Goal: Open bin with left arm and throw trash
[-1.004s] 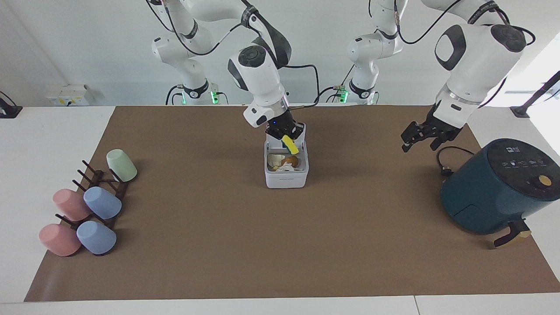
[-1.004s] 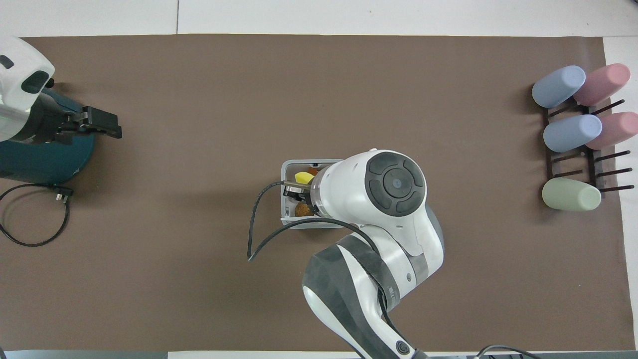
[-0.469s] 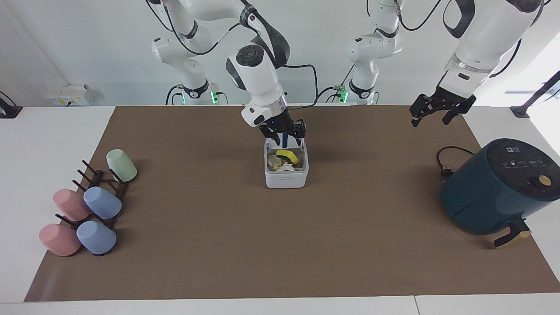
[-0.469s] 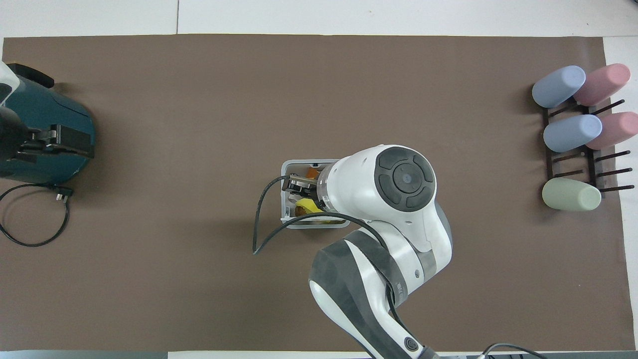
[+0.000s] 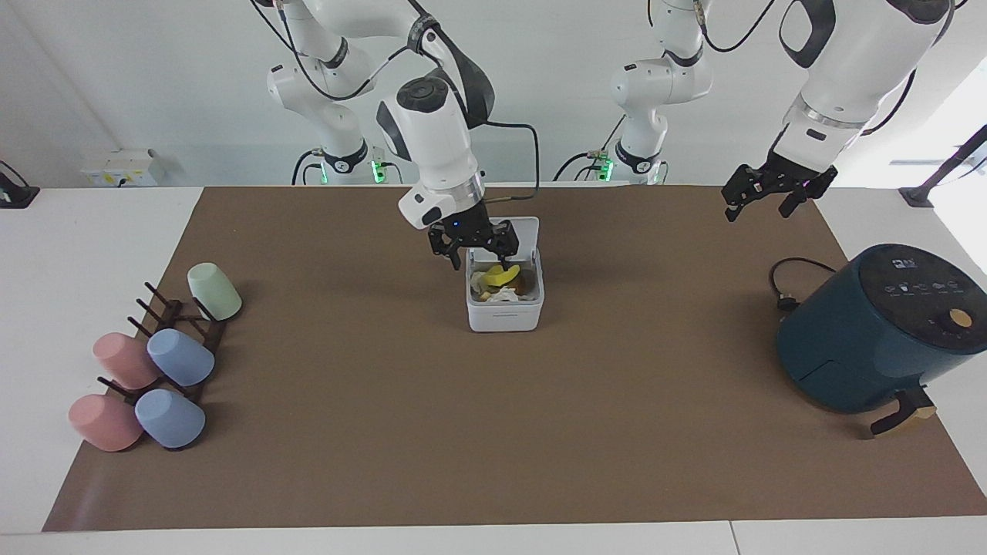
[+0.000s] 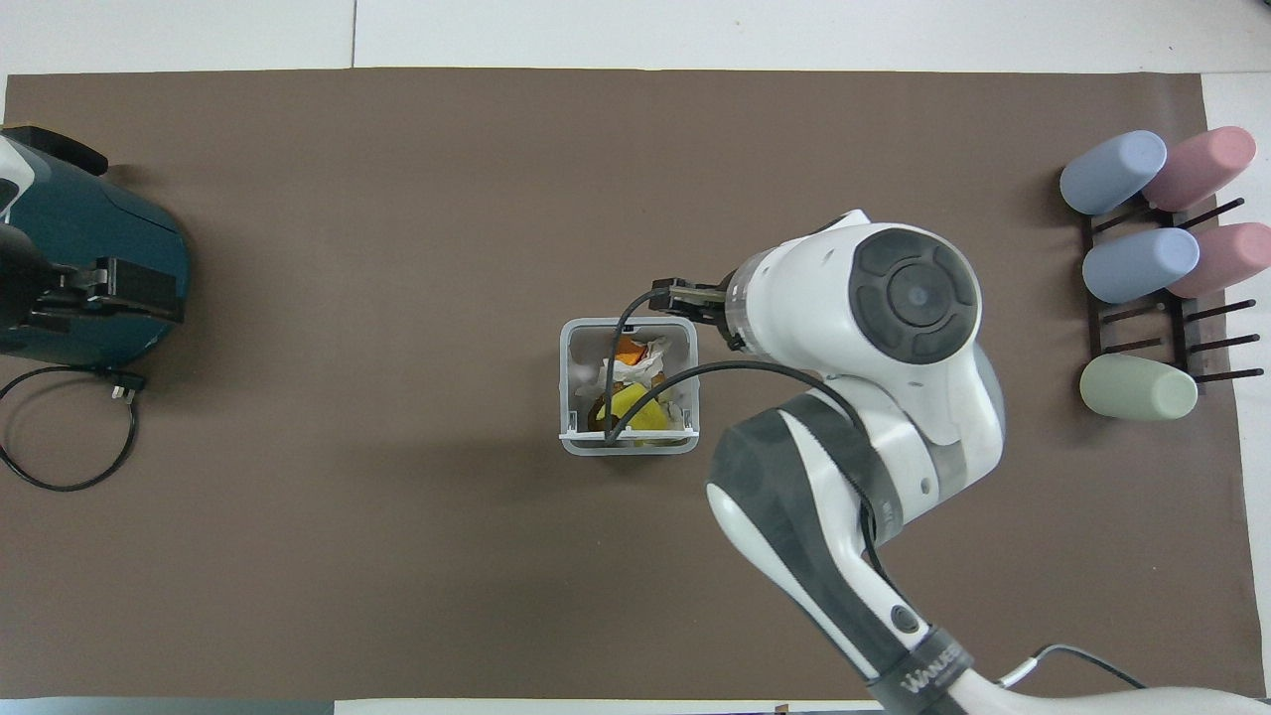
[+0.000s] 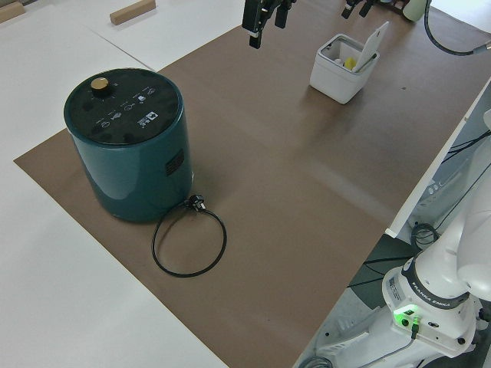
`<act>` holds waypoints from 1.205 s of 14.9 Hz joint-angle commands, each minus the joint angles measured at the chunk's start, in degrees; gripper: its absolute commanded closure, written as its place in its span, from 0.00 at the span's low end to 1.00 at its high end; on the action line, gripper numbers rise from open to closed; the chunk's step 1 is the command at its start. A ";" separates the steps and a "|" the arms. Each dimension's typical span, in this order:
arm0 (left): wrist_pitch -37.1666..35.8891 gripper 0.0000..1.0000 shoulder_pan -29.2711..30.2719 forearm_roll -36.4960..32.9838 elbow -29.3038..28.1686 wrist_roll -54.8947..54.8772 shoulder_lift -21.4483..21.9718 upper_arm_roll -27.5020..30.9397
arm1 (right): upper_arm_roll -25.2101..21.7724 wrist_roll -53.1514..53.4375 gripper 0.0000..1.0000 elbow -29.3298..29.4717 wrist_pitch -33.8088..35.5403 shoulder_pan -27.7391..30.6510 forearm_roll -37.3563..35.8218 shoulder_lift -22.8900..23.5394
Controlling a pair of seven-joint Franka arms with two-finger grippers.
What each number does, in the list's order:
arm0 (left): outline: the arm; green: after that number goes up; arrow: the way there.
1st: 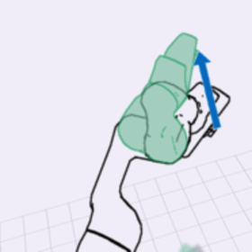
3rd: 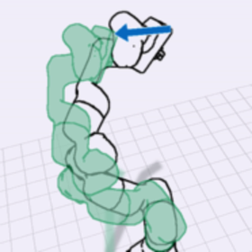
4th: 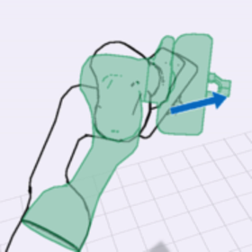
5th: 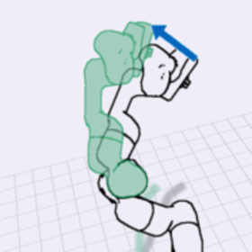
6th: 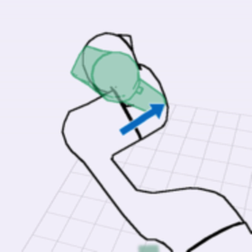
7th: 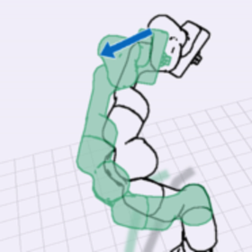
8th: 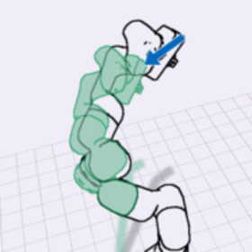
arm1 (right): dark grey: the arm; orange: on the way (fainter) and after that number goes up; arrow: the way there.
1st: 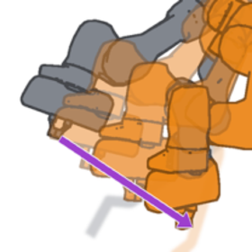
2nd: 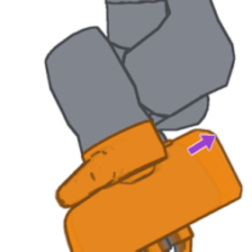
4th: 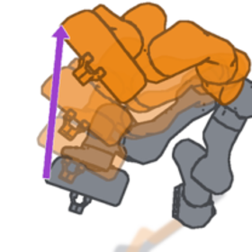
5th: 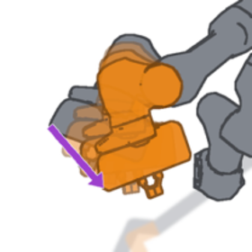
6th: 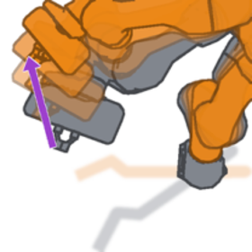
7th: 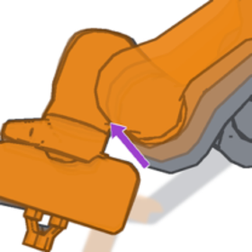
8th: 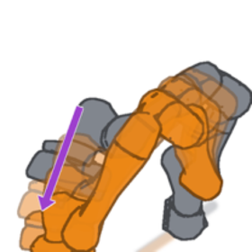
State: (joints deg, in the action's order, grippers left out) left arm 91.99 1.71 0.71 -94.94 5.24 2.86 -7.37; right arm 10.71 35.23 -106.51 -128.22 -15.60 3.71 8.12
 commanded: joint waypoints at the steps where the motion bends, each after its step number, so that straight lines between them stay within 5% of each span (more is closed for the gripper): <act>1: -2.68 0.00 -3.45 -1.24 0.46 -0.76 1.09 2.70 | 0.71 -8.83 0.00 -0.54 2.35 6.27 -0.89 -2.93; 9: -1.81 0.00 -5.14 -1.06 -1.48 -0.76 1.89 3.59 | -10.08 -28.26 0.00 0.33 16.59 10.68 -0.98 -10.58; 15: -2.17 0.00 -5.14 -0.62 -0.95 -0.67 1.71 3.85 | -11.33 -31.80 0.00 14.82 32.49 14.80 -6.60 -6.20; 18: -2.08 0.00 -4.79 -0.62 -0.77 -0.67 1.62 3.85 | -10.89 -31.71 0.00 16.94 35.84 16.74 -6.52 -5.49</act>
State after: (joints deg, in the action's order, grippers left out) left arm 90.04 -2.00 0.71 -95.23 5.17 3.64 -4.76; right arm -1.28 4.25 -92.90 -95.11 -0.82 -1.88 0.42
